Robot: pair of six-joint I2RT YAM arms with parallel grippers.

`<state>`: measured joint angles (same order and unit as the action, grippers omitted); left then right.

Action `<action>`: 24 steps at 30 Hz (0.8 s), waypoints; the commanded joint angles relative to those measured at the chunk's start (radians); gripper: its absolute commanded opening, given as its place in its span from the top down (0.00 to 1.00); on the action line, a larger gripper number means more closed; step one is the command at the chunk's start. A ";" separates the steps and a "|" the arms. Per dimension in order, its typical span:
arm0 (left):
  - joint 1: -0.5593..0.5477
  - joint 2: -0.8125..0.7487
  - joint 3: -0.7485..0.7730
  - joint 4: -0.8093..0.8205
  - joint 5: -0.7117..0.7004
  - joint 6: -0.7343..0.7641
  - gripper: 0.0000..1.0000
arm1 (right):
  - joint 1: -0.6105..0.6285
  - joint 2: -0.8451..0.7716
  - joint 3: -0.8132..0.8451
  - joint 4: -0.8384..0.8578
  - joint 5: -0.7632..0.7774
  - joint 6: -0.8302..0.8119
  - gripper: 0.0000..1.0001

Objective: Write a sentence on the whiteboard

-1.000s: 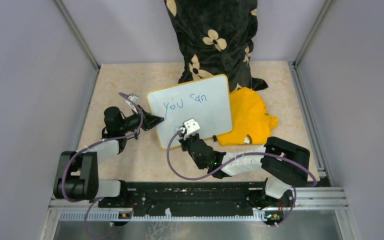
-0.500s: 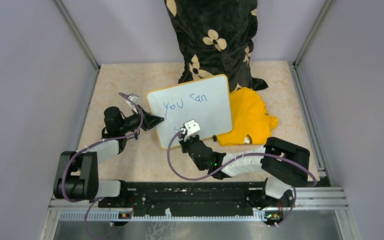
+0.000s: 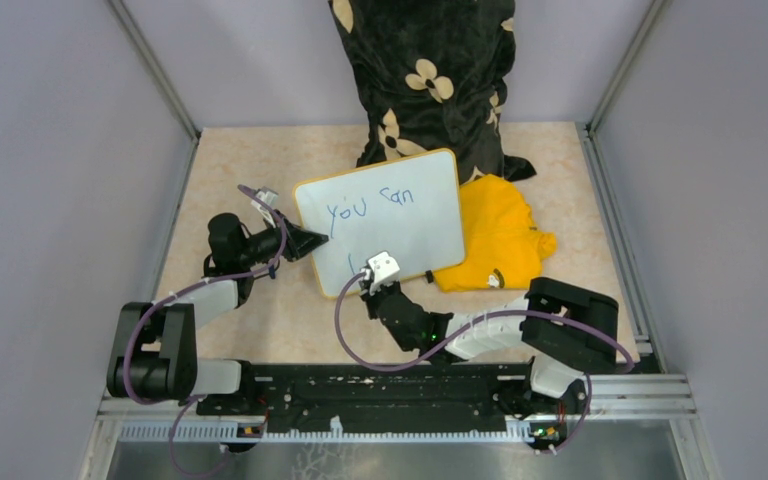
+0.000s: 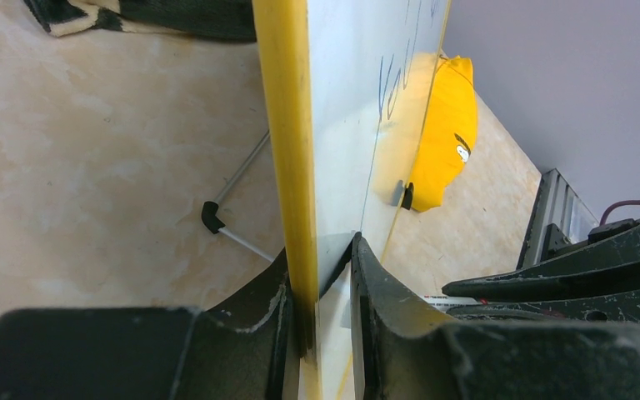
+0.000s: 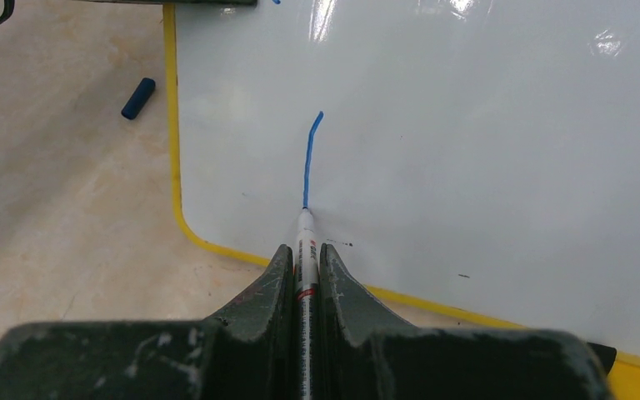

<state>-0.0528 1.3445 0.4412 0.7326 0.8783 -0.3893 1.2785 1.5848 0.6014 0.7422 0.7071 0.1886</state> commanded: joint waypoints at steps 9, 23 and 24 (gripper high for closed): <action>-0.001 0.016 0.007 -0.045 -0.113 0.079 1.00 | 0.005 0.007 0.064 0.031 0.040 -0.047 1.00; -0.004 0.016 0.007 -0.045 -0.113 0.079 1.00 | 0.004 0.042 0.116 0.034 -0.003 -0.074 1.00; -0.003 0.016 0.007 -0.044 -0.113 0.079 1.00 | 0.004 0.045 0.115 0.032 -0.010 -0.071 1.00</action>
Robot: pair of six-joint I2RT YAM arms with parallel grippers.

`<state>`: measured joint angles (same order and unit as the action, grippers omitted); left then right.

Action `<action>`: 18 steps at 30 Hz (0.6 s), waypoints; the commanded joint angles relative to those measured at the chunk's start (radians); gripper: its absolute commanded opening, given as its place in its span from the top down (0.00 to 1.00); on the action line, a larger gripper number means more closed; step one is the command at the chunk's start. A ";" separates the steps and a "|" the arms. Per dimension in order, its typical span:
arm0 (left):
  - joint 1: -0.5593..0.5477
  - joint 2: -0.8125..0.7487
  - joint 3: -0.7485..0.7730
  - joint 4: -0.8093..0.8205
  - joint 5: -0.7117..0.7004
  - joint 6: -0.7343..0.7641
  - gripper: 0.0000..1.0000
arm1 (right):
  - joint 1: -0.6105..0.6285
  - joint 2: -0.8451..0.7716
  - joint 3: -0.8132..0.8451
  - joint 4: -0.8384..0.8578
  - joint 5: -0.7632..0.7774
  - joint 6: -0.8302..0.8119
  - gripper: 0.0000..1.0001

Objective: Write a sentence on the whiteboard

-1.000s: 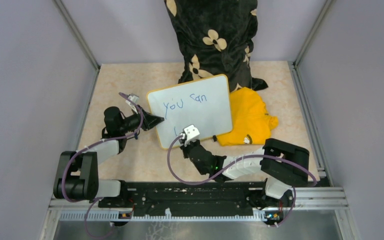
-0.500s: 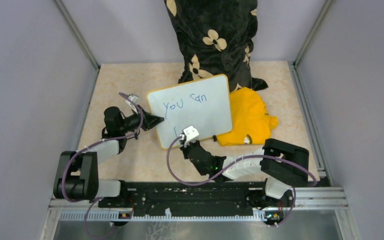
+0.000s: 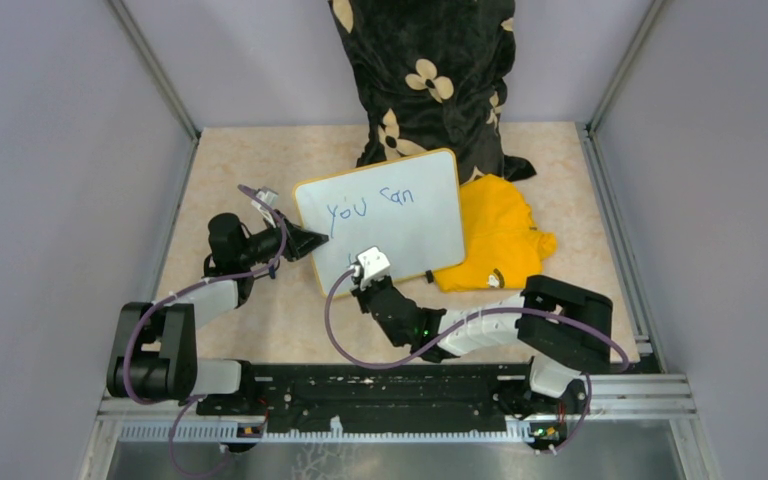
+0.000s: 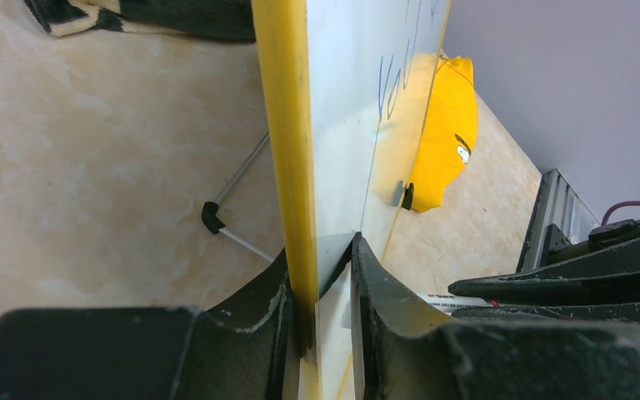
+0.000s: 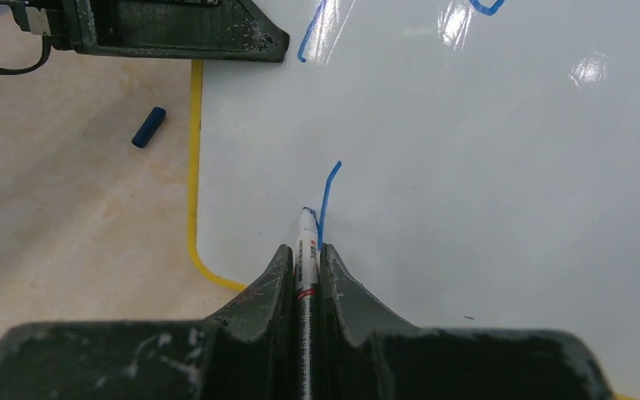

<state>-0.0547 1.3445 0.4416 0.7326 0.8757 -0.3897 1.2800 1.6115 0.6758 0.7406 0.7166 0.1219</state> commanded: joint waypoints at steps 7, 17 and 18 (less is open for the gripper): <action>-0.002 0.016 0.006 -0.045 -0.109 0.080 1.00 | 0.002 0.017 0.030 0.002 -0.067 0.014 1.00; -0.002 0.021 0.006 -0.045 -0.108 0.078 1.00 | 0.002 -0.008 -0.032 -0.035 -0.045 0.047 1.00; -0.002 0.020 0.006 -0.045 -0.109 0.078 1.00 | 0.002 -0.010 -0.034 -0.036 -0.040 0.048 1.00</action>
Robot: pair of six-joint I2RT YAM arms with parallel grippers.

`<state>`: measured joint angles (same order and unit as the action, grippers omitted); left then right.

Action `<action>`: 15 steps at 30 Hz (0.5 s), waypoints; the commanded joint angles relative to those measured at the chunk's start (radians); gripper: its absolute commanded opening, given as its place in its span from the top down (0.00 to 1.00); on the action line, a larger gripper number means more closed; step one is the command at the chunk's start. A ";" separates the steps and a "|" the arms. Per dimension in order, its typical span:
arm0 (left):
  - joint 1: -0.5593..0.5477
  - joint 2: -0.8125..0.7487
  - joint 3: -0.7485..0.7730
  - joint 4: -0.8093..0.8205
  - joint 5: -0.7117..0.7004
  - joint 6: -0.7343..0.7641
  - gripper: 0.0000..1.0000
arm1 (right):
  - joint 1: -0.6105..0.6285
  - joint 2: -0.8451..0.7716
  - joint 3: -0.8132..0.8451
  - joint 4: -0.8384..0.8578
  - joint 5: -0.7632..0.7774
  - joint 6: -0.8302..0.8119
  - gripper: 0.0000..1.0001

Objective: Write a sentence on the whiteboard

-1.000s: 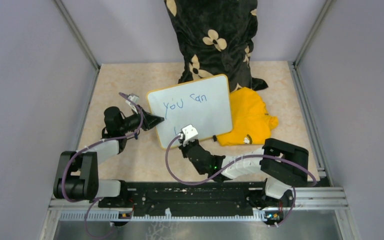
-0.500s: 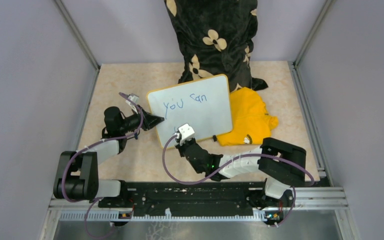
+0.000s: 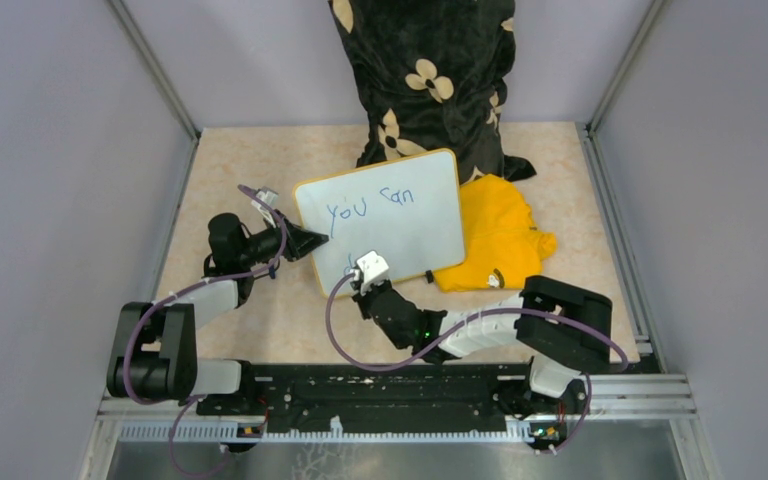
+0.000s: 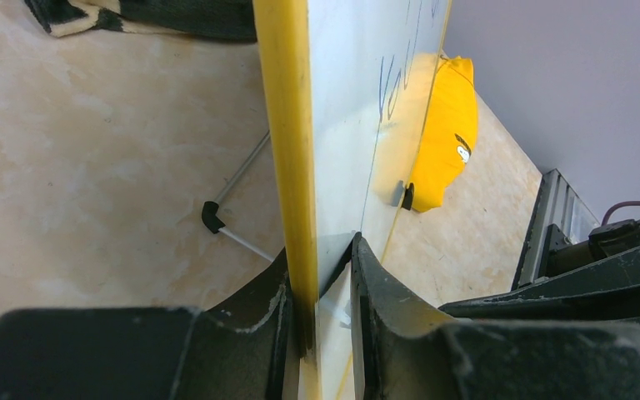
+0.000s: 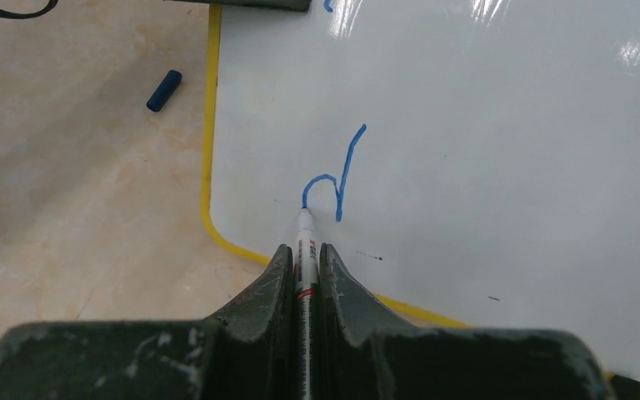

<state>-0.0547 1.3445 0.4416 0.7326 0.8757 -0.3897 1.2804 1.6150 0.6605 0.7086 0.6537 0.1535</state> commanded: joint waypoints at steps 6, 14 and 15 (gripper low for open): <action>-0.002 0.019 0.008 -0.049 -0.110 0.080 1.00 | 0.001 -0.022 -0.021 -0.006 0.059 0.009 1.00; -0.002 0.019 0.008 -0.052 -0.111 0.081 1.00 | -0.008 -0.037 -0.022 0.013 0.093 -0.008 1.00; -0.002 0.019 0.008 -0.053 -0.112 0.081 1.00 | -0.010 -0.039 -0.022 0.014 0.096 -0.010 1.00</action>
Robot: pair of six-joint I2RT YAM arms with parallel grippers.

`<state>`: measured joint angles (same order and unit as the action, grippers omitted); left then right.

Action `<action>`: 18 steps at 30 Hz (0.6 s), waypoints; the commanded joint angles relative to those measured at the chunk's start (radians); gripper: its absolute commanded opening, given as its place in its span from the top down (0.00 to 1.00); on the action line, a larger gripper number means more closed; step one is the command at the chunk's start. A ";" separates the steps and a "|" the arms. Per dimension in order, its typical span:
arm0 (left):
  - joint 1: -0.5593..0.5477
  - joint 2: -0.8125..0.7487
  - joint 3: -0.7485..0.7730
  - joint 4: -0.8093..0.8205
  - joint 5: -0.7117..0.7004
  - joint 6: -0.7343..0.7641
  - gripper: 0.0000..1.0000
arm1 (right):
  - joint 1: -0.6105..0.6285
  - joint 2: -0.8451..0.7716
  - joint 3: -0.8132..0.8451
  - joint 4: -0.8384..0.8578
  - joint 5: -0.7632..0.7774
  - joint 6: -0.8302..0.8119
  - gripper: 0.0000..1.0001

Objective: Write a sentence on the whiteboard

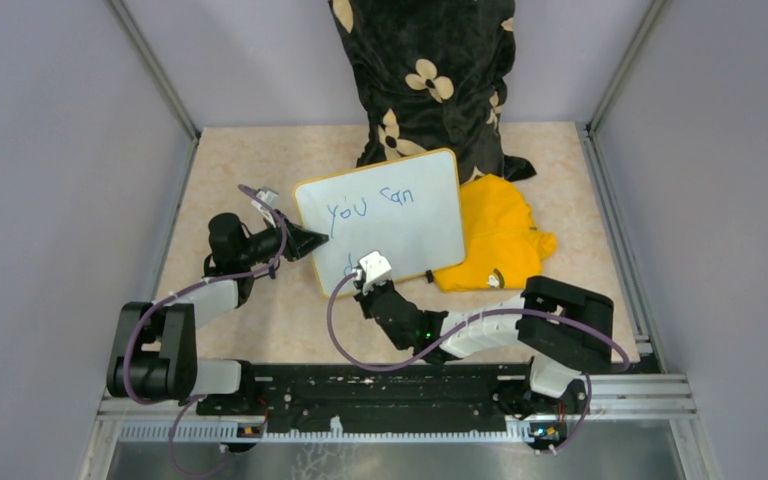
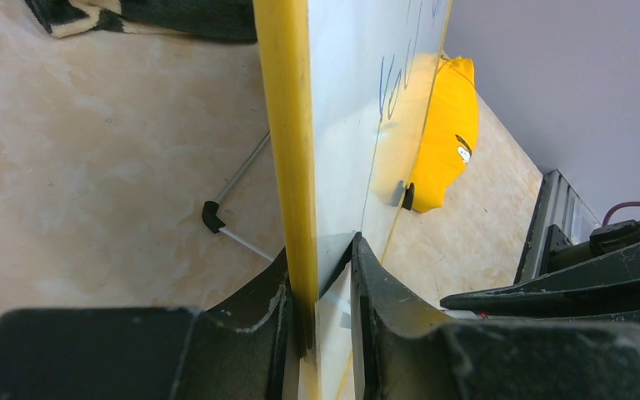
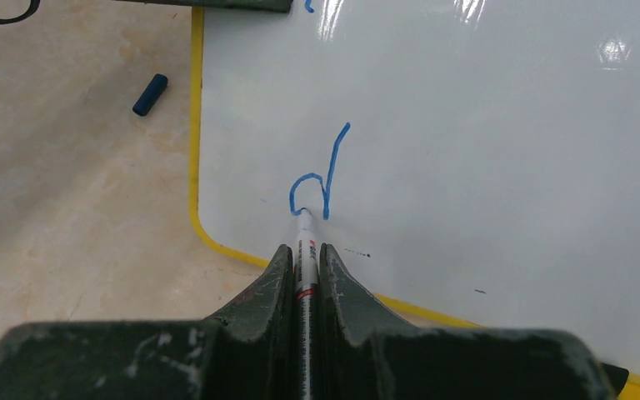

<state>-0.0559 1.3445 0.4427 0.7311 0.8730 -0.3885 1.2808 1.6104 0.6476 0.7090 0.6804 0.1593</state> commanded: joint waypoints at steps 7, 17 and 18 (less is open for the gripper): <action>-0.001 0.019 0.008 -0.050 -0.108 0.080 1.00 | -0.023 -0.047 -0.008 0.014 0.074 -0.023 1.00; -0.001 0.018 0.007 -0.049 -0.107 0.080 1.00 | -0.026 -0.074 -0.023 0.010 0.086 -0.024 1.00; -0.001 0.016 0.007 -0.048 -0.107 0.080 1.00 | -0.026 -0.076 -0.024 0.012 0.084 -0.023 1.00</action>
<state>-0.0563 1.3445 0.4431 0.7315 0.8722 -0.3885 1.2713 1.5753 0.6292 0.7086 0.7311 0.1490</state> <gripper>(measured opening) 0.285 0.103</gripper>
